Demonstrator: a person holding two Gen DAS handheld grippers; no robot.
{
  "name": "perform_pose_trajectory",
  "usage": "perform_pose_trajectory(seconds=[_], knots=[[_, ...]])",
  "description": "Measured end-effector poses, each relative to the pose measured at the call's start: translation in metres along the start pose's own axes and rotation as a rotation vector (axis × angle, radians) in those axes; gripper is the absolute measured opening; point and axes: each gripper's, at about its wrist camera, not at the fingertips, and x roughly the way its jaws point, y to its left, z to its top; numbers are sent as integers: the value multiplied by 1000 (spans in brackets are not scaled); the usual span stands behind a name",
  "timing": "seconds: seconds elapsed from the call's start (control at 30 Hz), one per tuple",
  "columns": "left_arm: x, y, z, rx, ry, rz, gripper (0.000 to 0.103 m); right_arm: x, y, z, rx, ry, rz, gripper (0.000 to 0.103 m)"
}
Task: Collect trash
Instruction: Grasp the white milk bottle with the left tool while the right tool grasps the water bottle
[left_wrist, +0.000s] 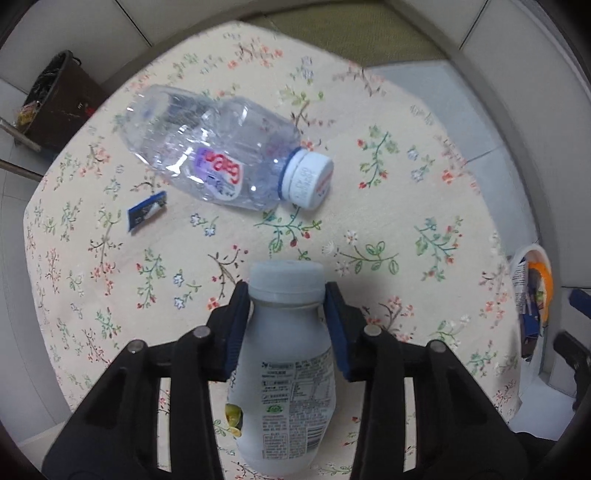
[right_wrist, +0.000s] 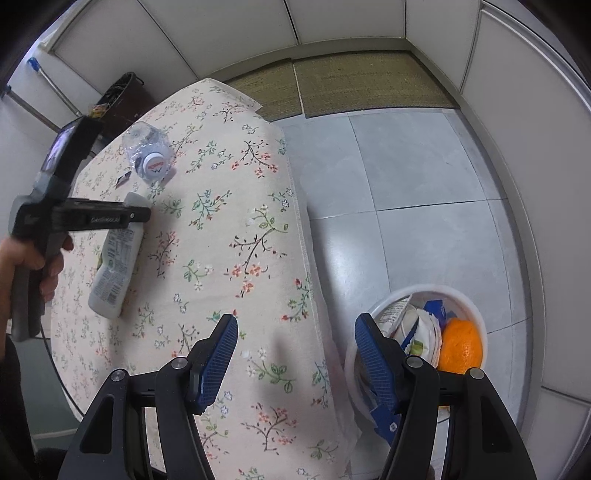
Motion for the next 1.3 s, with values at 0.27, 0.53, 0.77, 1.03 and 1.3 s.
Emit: perform_pose_trajectory(seconds=[0.27,0.53,0.77,1.03,1.3], knots=[[-84,40,-80,-86,-300,-101,43,10,59,40,-111,-79,48,67],[-109,69,-127,-152,-424,-169,43,48,119,91,-179,-183,211,67],[-113,89,-137,-179,-448,-186,43,84,146,116,-232,-194,273,60],[-108,96,-138,-193,-434,-186,42,107,176,132,-376,-175,194,49],[-115,90,-138,-181,-478,-139,42,98,169,132,-358,-173,245,34]])
